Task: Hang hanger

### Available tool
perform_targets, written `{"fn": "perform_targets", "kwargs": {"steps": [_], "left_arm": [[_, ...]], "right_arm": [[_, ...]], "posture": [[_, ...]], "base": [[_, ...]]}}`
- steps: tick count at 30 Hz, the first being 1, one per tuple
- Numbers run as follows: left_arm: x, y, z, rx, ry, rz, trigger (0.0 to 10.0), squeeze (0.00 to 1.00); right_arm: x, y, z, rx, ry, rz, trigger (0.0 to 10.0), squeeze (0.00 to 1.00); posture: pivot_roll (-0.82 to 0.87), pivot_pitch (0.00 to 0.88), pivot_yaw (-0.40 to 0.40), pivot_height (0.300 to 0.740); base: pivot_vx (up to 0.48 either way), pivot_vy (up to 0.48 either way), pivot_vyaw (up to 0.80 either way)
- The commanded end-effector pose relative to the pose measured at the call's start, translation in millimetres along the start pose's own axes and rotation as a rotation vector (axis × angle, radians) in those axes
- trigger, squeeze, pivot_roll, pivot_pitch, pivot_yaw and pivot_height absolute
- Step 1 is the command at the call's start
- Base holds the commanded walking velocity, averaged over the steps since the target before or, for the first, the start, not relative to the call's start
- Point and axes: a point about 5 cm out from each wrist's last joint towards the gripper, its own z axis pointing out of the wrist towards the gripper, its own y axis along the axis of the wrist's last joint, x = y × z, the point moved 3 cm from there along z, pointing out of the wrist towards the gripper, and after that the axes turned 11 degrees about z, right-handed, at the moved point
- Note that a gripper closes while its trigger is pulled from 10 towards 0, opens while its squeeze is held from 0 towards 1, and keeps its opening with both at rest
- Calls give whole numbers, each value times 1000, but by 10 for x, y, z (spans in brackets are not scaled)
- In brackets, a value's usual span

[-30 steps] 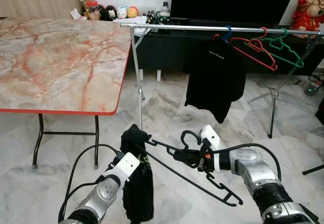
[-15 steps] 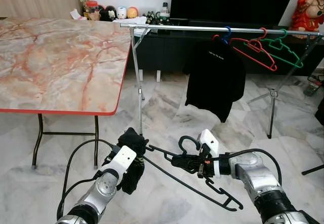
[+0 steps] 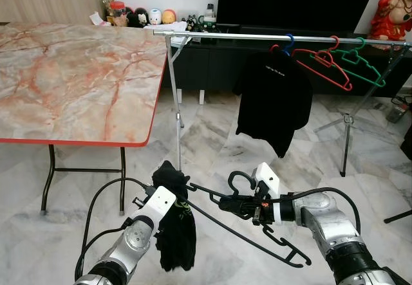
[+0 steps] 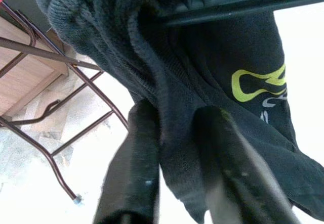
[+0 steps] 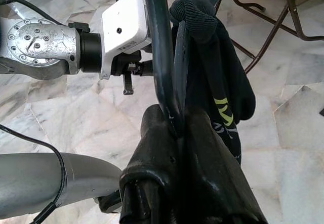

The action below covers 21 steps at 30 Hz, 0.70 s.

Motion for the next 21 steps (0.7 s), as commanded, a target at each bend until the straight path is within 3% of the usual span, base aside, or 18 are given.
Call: {"fn": "perform_targets", "kwargs": {"steps": [1, 8, 12, 14, 21], "left_arm": [[-5, -27, -2, 15, 0, -8, 0, 0], [68, -54, -2, 26, 44, -18, 0, 0], [110, -71, -1, 36, 71, -18, 0, 0], [143, -101, -4, 52, 90, -17, 0, 0], [199, -179, -19, 92, 131, -5, 0, 0]], "right_arm": [[49, 98, -5, -30, 20, -38, 0, 0], [86, 64, -22, -2, 49, -54, 0, 0], [105, -81, -67, 67, 71, -78, 0, 0], [94, -237, -150, 150, 75, -94, 0, 0], [150, -306, -313, 212, 141, -98, 0, 0]], "posture": [[1, 29, -53, 740], [-1, 35, -54, 740], [0, 38, -55, 740], [-4, 43, -54, 740], [-13, 49, -54, 740]], "base": [[0, 0, 0], [0, 0, 0], [0, 0, 0], [0, 0, 0], [0, 0, 0]]}}
